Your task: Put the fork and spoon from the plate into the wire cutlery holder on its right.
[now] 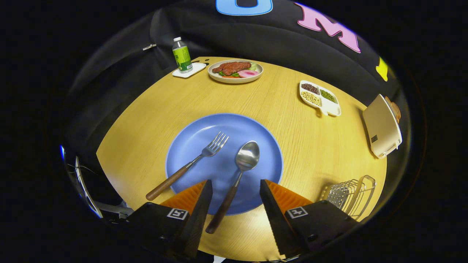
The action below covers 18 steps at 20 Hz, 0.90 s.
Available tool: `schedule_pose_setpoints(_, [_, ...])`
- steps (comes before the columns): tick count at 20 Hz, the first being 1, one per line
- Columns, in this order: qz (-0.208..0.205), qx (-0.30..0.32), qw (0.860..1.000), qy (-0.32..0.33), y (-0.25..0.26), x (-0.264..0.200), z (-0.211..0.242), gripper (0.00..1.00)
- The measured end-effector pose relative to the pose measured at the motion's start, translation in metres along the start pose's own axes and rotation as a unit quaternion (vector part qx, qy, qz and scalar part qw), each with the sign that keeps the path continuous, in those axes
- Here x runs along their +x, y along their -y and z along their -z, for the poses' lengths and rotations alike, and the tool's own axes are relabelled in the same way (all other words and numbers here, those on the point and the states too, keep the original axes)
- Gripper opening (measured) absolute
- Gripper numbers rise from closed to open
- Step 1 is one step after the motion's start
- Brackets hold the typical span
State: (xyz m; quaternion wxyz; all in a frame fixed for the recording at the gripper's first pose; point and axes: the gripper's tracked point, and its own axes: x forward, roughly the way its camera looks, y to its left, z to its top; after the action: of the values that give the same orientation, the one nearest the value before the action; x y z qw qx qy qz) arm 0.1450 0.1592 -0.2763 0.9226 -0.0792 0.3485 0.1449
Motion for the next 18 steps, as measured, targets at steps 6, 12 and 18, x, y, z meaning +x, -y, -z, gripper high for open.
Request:
schedule_pose_setpoints(6, [0.013, -0.002, 0.998, -0.065, -0.001, 0.023, 0.024, 0.48])
schedule_pose_setpoints(12, [-0.013, 0.044, 0.994, -0.099, 0.003, 0.025, 0.025, 0.13])
schedule_pose_setpoints(18, [-0.067, 0.069, 0.990, -0.101, 0.005, 0.003, 0.021, 0.09])
